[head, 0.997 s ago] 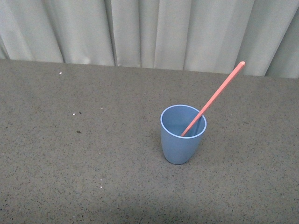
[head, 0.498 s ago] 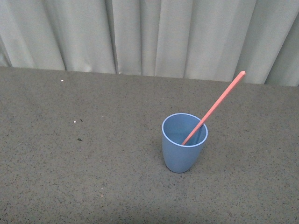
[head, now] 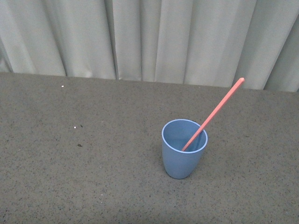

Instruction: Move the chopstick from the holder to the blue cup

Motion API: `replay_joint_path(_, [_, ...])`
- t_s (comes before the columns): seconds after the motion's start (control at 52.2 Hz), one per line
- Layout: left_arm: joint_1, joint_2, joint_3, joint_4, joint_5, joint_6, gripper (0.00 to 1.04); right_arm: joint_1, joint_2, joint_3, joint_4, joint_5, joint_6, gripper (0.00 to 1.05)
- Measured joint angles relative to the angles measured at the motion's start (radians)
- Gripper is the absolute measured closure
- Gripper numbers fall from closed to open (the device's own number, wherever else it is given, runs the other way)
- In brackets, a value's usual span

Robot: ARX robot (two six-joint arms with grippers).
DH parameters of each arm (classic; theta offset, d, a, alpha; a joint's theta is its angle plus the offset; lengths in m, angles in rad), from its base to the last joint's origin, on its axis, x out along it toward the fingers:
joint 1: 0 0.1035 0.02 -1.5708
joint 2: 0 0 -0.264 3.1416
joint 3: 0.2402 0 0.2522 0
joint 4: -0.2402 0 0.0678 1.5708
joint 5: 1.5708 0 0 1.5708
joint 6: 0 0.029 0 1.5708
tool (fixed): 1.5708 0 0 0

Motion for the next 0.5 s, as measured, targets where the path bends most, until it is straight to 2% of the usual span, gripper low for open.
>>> replay_joint_path(0.115, [0.0, 0.0, 0.0, 0.0, 0.0, 0.0, 0.07, 0.0, 0.0, 0.0, 0.0, 0.0, 0.001, 0.08])
replay_joint_path(0.173, [0.0, 0.0, 0.0, 0.0, 0.0, 0.0, 0.07, 0.0, 0.0, 0.0, 0.0, 0.0, 0.0, 0.1])
replay_joint_path(0.498, [0.0, 0.0, 0.0, 0.0, 0.0, 0.0, 0.07, -0.001, 0.0, 0.0, 0.0, 0.0, 0.0, 0.09])
